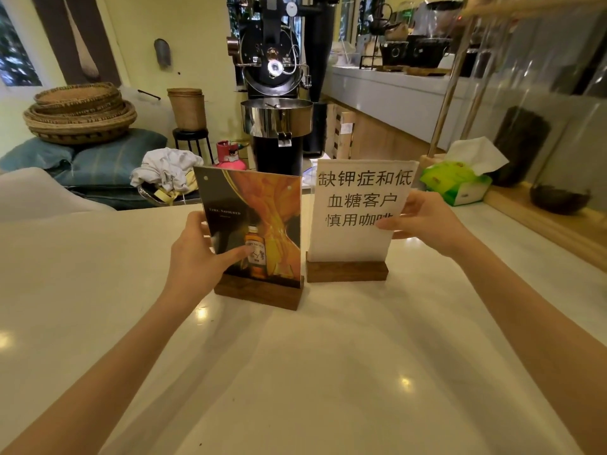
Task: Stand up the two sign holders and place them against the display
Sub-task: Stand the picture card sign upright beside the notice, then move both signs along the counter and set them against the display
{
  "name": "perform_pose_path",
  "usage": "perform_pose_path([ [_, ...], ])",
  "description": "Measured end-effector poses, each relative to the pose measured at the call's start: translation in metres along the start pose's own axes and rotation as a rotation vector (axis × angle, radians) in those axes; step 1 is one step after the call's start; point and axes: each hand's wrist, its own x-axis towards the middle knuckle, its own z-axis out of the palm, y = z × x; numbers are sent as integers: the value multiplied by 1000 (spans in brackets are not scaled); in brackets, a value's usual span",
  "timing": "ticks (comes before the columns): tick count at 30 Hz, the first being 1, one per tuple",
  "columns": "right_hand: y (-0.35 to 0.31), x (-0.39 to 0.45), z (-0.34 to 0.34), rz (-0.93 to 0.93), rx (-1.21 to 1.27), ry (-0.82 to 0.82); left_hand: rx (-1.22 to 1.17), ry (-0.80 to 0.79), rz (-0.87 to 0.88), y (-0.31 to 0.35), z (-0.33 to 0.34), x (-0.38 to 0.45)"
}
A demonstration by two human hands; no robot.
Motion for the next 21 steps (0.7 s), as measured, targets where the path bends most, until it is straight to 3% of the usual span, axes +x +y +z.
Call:
perform_pose_path([
  [10,11,-13,-40,60,-41,96,-49,-85,110,22,47,24],
  [21,46,-42,-139,146,-154,346,-100,-237,188,86,148,54],
])
